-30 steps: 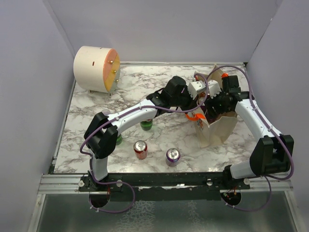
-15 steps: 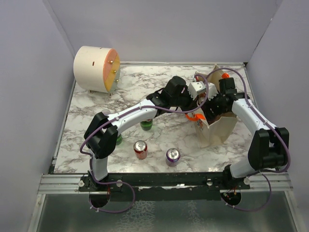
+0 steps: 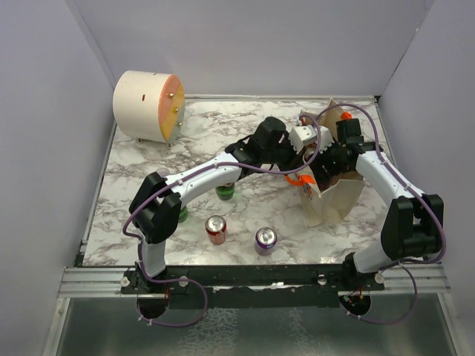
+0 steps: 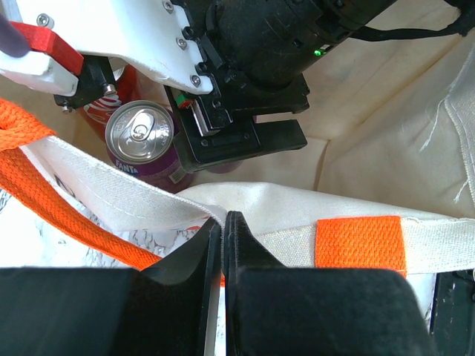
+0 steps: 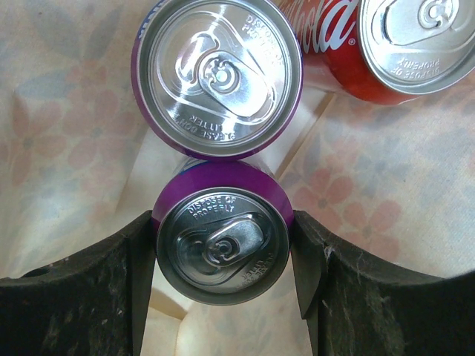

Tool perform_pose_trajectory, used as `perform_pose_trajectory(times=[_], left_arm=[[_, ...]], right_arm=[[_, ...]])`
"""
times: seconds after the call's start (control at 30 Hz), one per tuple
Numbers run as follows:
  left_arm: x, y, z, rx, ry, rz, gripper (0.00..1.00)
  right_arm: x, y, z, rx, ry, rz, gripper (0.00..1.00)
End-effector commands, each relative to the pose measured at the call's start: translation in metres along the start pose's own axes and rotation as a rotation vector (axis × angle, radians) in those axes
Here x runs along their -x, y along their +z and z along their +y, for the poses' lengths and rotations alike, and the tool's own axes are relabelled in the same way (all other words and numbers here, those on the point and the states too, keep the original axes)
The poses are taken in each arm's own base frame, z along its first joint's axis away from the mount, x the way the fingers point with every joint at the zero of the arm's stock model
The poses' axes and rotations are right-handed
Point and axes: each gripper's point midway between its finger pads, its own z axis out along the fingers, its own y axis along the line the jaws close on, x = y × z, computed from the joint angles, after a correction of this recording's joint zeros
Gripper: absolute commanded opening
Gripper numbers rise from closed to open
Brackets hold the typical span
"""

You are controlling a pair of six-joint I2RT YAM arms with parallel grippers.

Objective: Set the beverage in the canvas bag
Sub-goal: Place the drink in the canvas bag.

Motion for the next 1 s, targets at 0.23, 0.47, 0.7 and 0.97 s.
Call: perform_pose_trajectory(times=[0.23, 0.47, 0.7, 0.97], left_arm=[[0.010, 0.000, -0.014, -0.069, 0.043, -0.031, 0.05], [0.012, 0.000, -0.015, -0.073, 0.045, -0.034, 0.05], [0.013, -0.001, -0.014, -0.069, 0.051, -0.033, 0.05], [0.015, -0.001, -0.014, -0.068, 0.053, -0.037, 0.05]], right_arm=[[-0.007, 0.001, -0.015, -0.055, -0.090, 0.011, 0.24], [-0.007, -0.002, -0.018, -0.069, -0.095, 0.017, 0.37], [-0.002, -0.003, -0.020, -0.071, -0.090, 0.002, 0.47], [0.000, -0.008, -0.017, -0.065, -0.093, -0.009, 0.50]])
